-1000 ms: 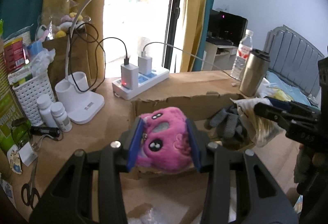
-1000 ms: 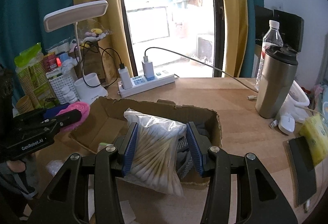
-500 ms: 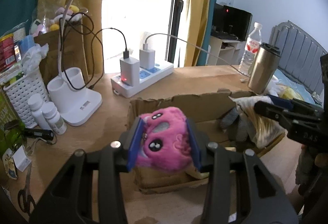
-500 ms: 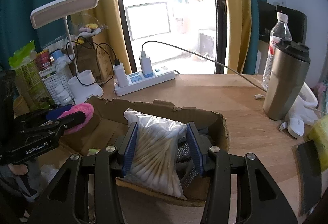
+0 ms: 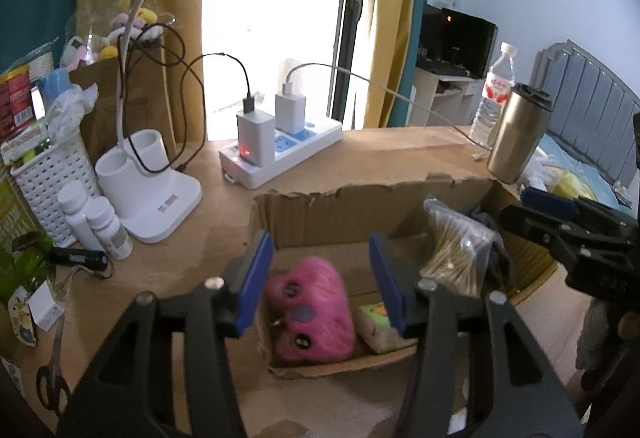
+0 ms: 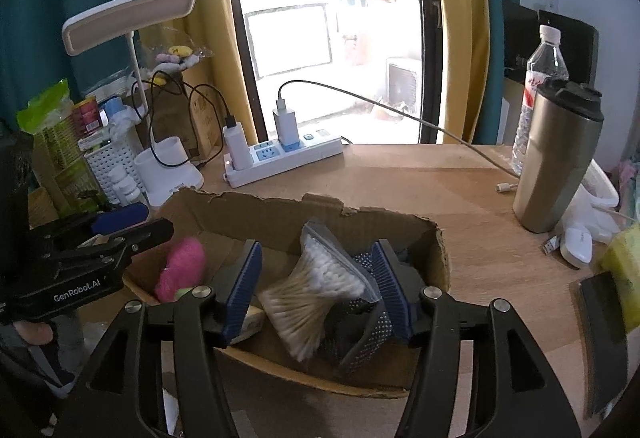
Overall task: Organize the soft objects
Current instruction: 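Lower the pink plush and cotton swab bag into the box and open both grippers, then move both grippers back toward the white towel on the desk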
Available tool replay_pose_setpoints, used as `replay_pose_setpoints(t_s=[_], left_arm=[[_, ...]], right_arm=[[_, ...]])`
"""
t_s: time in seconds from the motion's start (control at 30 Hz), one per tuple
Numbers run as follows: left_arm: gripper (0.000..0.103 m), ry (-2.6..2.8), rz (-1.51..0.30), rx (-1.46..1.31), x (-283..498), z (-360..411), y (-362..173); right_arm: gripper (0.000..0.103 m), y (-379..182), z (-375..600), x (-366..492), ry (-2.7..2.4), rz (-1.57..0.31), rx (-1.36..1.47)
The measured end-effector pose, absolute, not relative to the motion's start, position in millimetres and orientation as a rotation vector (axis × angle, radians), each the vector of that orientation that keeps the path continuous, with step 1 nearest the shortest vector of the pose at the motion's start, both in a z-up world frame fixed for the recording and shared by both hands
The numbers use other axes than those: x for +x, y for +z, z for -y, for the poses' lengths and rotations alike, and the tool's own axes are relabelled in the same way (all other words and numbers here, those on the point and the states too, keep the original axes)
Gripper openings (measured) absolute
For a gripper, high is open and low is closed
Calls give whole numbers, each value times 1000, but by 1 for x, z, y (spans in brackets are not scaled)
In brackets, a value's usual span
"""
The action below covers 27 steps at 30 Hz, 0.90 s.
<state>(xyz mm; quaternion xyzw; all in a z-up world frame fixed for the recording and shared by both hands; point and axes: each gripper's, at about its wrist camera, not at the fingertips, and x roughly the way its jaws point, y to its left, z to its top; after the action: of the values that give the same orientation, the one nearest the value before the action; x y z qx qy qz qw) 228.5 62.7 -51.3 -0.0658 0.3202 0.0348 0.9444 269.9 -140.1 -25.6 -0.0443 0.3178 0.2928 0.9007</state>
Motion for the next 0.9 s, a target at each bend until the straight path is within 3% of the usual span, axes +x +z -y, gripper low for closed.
replay_pose_setpoints(t_s=[0.03, 0.1, 0.13, 0.9], left_arm=[[56, 72, -651, -133, 227, -62, -50], [79, 69, -644, -136, 223, -61, -48], [80, 65, -633, -144, 220, -61, -45], [80, 47, -555, -145, 159, -50, -18]], right_arm=[[60, -25, 141, 268, 603, -656, -92], [60, -22, 144, 265, 599, -652, -89], [60, -21, 145, 262, 595, -649, -89], [60, 4, 154, 204, 574, -589, -107]])
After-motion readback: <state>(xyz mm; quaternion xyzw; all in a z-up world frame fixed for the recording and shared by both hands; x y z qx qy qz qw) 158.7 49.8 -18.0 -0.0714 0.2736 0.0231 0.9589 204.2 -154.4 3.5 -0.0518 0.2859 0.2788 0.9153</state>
